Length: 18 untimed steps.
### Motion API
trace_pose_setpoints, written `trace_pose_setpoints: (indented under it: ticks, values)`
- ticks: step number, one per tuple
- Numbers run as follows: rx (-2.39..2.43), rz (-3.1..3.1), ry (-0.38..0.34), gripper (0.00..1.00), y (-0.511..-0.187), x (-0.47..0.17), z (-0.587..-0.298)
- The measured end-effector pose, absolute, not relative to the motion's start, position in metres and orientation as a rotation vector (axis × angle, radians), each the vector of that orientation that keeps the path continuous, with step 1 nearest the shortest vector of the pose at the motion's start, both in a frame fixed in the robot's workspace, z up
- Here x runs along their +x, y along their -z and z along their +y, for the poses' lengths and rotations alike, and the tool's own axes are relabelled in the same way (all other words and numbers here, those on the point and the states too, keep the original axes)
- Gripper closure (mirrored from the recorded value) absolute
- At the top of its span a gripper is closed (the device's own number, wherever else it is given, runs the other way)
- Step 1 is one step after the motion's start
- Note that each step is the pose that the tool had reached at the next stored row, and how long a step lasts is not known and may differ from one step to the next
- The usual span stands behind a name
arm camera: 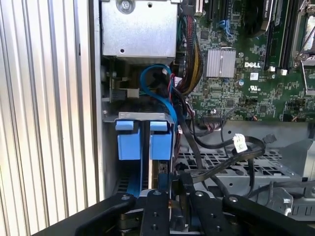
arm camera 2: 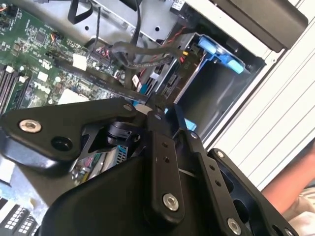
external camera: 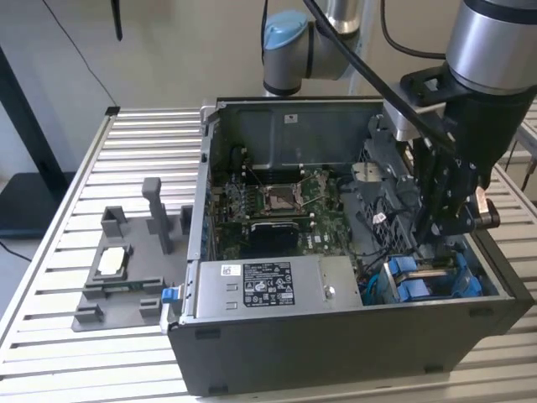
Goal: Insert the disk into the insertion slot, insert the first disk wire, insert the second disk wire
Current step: 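Insert the second disk wire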
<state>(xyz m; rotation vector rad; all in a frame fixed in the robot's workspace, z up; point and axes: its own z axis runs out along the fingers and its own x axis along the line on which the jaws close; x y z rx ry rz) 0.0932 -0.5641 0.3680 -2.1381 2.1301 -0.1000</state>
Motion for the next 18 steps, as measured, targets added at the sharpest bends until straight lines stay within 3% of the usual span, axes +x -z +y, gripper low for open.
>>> trace_pose_setpoints:
  ticks: [18]
  values:
    - [-2.128,2.111,0.105,0.76,-0.368,0.073,-0.562]
